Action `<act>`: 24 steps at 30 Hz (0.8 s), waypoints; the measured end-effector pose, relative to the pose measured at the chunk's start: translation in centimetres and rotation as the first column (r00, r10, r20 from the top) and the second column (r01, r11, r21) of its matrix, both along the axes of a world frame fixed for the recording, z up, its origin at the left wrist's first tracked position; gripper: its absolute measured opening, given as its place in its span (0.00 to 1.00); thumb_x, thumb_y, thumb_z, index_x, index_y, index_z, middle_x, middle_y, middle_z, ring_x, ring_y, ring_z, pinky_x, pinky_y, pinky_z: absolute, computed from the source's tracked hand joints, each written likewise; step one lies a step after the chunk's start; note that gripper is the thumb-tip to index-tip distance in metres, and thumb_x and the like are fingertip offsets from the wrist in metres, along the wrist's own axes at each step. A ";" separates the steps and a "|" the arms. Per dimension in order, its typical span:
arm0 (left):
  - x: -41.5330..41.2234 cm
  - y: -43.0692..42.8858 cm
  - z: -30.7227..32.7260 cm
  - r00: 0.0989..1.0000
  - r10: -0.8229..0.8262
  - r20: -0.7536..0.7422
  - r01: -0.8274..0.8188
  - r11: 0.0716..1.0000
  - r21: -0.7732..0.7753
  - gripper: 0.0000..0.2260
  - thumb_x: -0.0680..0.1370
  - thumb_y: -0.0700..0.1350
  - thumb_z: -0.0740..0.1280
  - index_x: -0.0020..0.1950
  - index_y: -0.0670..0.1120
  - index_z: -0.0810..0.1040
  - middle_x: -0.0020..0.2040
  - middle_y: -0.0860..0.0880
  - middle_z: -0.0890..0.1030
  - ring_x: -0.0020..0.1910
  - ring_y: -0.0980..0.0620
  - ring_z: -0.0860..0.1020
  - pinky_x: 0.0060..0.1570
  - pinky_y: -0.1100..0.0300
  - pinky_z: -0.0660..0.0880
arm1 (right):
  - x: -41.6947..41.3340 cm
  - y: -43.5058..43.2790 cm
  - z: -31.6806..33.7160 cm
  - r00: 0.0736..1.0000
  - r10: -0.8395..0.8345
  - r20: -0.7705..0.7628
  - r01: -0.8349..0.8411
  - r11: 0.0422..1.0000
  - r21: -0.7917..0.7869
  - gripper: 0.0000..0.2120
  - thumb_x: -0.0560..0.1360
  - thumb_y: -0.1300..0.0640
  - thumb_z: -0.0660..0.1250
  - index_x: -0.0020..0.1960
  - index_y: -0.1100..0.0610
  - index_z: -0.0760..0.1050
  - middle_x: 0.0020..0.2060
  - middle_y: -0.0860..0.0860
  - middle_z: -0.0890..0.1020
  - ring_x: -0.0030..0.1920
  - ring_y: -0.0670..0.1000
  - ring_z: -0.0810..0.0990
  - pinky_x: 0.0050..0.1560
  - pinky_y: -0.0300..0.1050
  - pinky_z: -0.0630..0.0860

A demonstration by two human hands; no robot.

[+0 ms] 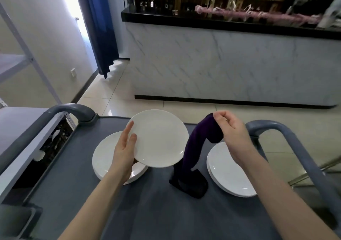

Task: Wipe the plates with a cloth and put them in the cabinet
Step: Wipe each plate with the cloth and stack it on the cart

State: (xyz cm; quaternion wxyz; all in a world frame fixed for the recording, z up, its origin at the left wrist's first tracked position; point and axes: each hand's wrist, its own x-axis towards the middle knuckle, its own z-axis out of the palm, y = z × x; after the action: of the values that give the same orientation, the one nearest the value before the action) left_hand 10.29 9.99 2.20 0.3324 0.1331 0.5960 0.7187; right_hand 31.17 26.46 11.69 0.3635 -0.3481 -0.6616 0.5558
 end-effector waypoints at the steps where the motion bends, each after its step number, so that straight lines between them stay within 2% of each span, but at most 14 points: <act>1: 0.3 0.4 0.3 1.000 -0.012 0.005 0.011 1.000 0.012 0.17 0.86 0.49 0.59 0.65 0.72 0.74 0.63 0.62 0.76 0.58 0.53 0.79 0.40 0.56 0.82 | -0.1 -0.5 0.6 0.999 0.038 -0.033 -0.038 0.999 -0.006 0.06 0.80 0.55 0.64 0.47 0.51 0.79 0.35 0.46 0.83 0.37 0.45 0.81 0.37 0.39 0.76; 3: 0.8 1.1 0.8 1.000 -0.024 0.019 0.023 0.998 0.050 0.15 0.86 0.50 0.59 0.65 0.71 0.73 0.63 0.60 0.77 0.59 0.52 0.79 0.40 0.55 0.82 | -0.2 -1.7 1.1 0.981 0.181 -0.075 -0.182 0.983 -0.008 0.05 0.78 0.55 0.67 0.52 0.48 0.80 0.43 0.46 0.85 0.44 0.45 0.83 0.43 0.36 0.78; 4: 1.1 1.5 1.1 0.999 -0.028 0.027 0.026 0.997 0.073 0.15 0.86 0.50 0.59 0.64 0.71 0.73 0.64 0.60 0.77 0.59 0.51 0.79 0.40 0.54 0.83 | -0.3 -2.4 1.0 0.962 0.271 -0.045 -0.271 0.963 0.003 0.08 0.77 0.54 0.69 0.54 0.46 0.80 0.47 0.45 0.85 0.49 0.44 0.83 0.47 0.37 0.78; 6: 1.6 2.4 1.4 0.998 -0.039 0.040 0.034 0.993 0.113 0.14 0.86 0.50 0.58 0.65 0.69 0.74 0.66 0.56 0.78 0.61 0.49 0.80 0.45 0.49 0.83 | -0.6 -3.9 0.1 0.892 0.416 0.176 -0.432 0.900 0.061 0.14 0.75 0.53 0.70 0.59 0.40 0.79 0.53 0.41 0.84 0.57 0.42 0.80 0.58 0.40 0.77; 7: 1.9 2.8 1.4 0.998 -0.044 0.043 0.038 0.991 0.128 0.14 0.86 0.50 0.58 0.66 0.67 0.74 0.67 0.54 0.78 0.64 0.47 0.79 0.53 0.44 0.82 | -0.8 -4.6 -0.5 0.835 0.435 0.338 -0.496 0.860 0.120 0.16 0.76 0.52 0.70 0.62 0.39 0.77 0.56 0.39 0.82 0.60 0.41 0.78 0.62 0.40 0.73; 9: 2.2 3.4 1.3 0.998 -0.049 0.026 0.045 0.989 0.141 0.13 0.86 0.49 0.58 0.66 0.65 0.75 0.70 0.52 0.77 0.68 0.46 0.76 0.66 0.39 0.74 | -1.0 -5.5 -2.1 0.699 0.358 0.619 -0.621 0.733 0.276 0.20 0.77 0.51 0.68 0.69 0.43 0.74 0.63 0.42 0.78 0.67 0.42 0.71 0.68 0.39 0.66; 10: 2.2 3.6 1.2 0.999 -0.043 0.014 0.041 0.990 0.136 0.13 0.86 0.49 0.58 0.66 0.64 0.75 0.70 0.52 0.77 0.69 0.47 0.75 0.69 0.39 0.71 | -1.0 -5.8 -3.0 0.648 0.295 0.702 -0.676 0.647 0.352 0.21 0.79 0.51 0.66 0.72 0.46 0.71 0.68 0.45 0.76 0.71 0.44 0.69 0.71 0.40 0.63; 12: 2.1 3.9 0.8 1.000 -0.022 0.013 0.020 0.992 0.125 0.13 0.86 0.48 0.58 0.64 0.65 0.77 0.71 0.52 0.77 0.70 0.48 0.74 0.71 0.40 0.69 | -0.6 -6.7 -4.4 0.594 0.143 0.792 -0.734 0.500 0.460 0.23 0.81 0.47 0.61 0.75 0.49 0.66 0.73 0.46 0.69 0.74 0.48 0.65 0.75 0.42 0.58; 13: 2.0 4.0 0.6 1.000 -0.020 0.018 0.017 0.993 0.120 0.14 0.86 0.48 0.58 0.62 0.66 0.77 0.71 0.52 0.77 0.70 0.48 0.74 0.72 0.41 0.69 | -0.3 -7.2 -5.0 0.592 0.057 0.804 -0.730 0.460 0.505 0.23 0.82 0.45 0.57 0.75 0.49 0.65 0.74 0.46 0.68 0.74 0.49 0.65 0.74 0.42 0.60; 15: 2.1 4.1 0.2 0.999 -0.037 0.007 0.036 0.993 0.111 0.16 0.86 0.47 0.58 0.61 0.67 0.78 0.70 0.53 0.77 0.70 0.50 0.75 0.72 0.42 0.70 | -0.1 -7.5 -5.9 0.599 -0.076 0.797 -0.686 0.464 0.560 0.25 0.81 0.41 0.52 0.75 0.49 0.66 0.74 0.47 0.68 0.73 0.50 0.67 0.72 0.44 0.64; 16: 2.1 4.2 0.0 0.998 -0.054 -0.010 0.055 0.992 0.110 0.17 0.86 0.47 0.58 0.61 0.68 0.79 0.70 0.54 0.78 0.69 0.51 0.75 0.71 0.43 0.70 | -0.2 -7.2 -6.1 0.585 -0.105 0.804 -0.663 0.509 0.549 0.27 0.81 0.39 0.50 0.76 0.49 0.65 0.75 0.48 0.66 0.74 0.50 0.66 0.73 0.45 0.63; 19: 1.9 4.4 -0.1 0.993 -0.105 -0.054 0.110 0.989 0.101 0.18 0.86 0.46 0.59 0.63 0.70 0.78 0.68 0.56 0.78 0.67 0.51 0.77 0.70 0.42 0.72 | -1.0 -4.9 -6.6 0.511 -0.135 0.849 -0.605 0.645 0.467 0.30 0.81 0.38 0.49 0.79 0.50 0.55 0.79 0.48 0.56 0.78 0.49 0.55 0.77 0.44 0.51; 22: 1.4 4.3 0.0 0.976 -0.183 -0.121 0.195 0.976 0.097 0.17 0.84 0.49 0.61 0.66 0.70 0.76 0.68 0.58 0.79 0.67 0.51 0.77 0.68 0.43 0.73 | -2.3 -1.8 -6.4 0.496 -0.189 0.847 -0.534 0.703 0.469 0.31 0.82 0.39 0.49 0.80 0.51 0.53 0.79 0.48 0.55 0.78 0.49 0.53 0.77 0.45 0.50; 24: 1.3 4.1 0.2 0.958 -0.245 -0.149 0.261 0.960 0.100 0.18 0.80 0.52 0.62 0.68 0.70 0.74 0.68 0.59 0.79 0.67 0.53 0.78 0.68 0.45 0.74 | -3.2 -0.1 -6.1 0.475 -0.233 0.848 -0.518 0.705 0.484 0.30 0.82 0.39 0.47 0.80 0.52 0.52 0.79 0.49 0.55 0.78 0.49 0.52 0.77 0.48 0.49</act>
State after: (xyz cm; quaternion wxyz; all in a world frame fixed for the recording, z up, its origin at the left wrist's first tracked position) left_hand 11.62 14.11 2.37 0.3722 0.2762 0.5513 0.6937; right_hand 27.93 26.38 5.58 0.0264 -0.3530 -0.9343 0.0418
